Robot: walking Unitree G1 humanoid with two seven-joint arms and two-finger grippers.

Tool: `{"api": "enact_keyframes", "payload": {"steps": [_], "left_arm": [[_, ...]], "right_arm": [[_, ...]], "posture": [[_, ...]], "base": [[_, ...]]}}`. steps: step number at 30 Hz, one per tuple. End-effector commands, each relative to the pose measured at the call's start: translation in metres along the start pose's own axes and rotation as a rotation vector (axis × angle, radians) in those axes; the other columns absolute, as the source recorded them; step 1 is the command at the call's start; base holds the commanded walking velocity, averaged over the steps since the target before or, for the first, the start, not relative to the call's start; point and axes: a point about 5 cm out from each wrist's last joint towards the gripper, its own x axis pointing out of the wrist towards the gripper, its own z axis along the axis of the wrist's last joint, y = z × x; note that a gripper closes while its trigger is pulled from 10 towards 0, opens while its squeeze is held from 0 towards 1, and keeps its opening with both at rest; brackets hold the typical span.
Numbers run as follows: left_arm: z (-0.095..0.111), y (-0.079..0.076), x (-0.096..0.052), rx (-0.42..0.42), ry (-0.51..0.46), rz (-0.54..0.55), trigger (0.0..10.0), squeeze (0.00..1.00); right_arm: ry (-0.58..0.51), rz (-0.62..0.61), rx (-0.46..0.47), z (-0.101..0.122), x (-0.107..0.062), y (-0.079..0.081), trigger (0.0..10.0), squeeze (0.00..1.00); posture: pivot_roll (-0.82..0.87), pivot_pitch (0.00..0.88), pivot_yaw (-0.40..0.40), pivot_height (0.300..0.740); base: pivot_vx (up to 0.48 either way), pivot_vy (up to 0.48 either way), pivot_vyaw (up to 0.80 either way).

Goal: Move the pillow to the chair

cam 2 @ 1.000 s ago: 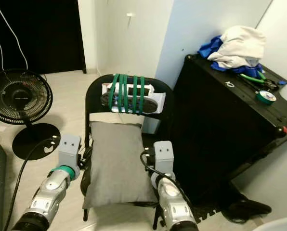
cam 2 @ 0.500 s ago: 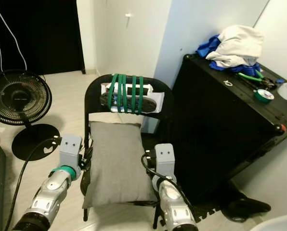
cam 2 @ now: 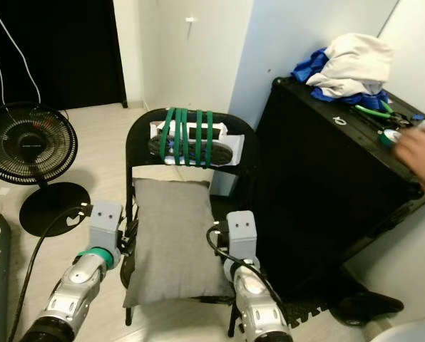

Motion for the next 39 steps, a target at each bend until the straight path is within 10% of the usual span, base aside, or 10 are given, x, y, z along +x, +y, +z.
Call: {"api": "enact_keyframes", "payload": {"steps": [1,22,39], "left_arm": [[-0.003,-0.003,-0.001,0.006,0.015,-0.010,10.0,0.00],[-0.002,0.000,0.001,0.004,0.019,-0.010,10.0,0.00],[0.001,0.003,0.002,0.015,0.014,-0.007,10.0,0.00]], "right_arm": [[0.012,-0.012,-0.007,-0.006,-0.003,-0.003,10.0,0.00],[0.004,0.012,0.176,0.000,-0.002,-0.002,10.0,0.00],[0.023,-0.075,0.005,-0.002,0.002,-0.009,10.0,0.00]], "posture": [[-0.06,0.021,-0.014,0.740],[-0.05,0.007,-0.017,0.740],[-0.04,0.000,-0.009,0.740]], "base": [[0.000,0.000,0.00],[0.000,0.000,0.00],[0.000,0.000,0.00]]}}
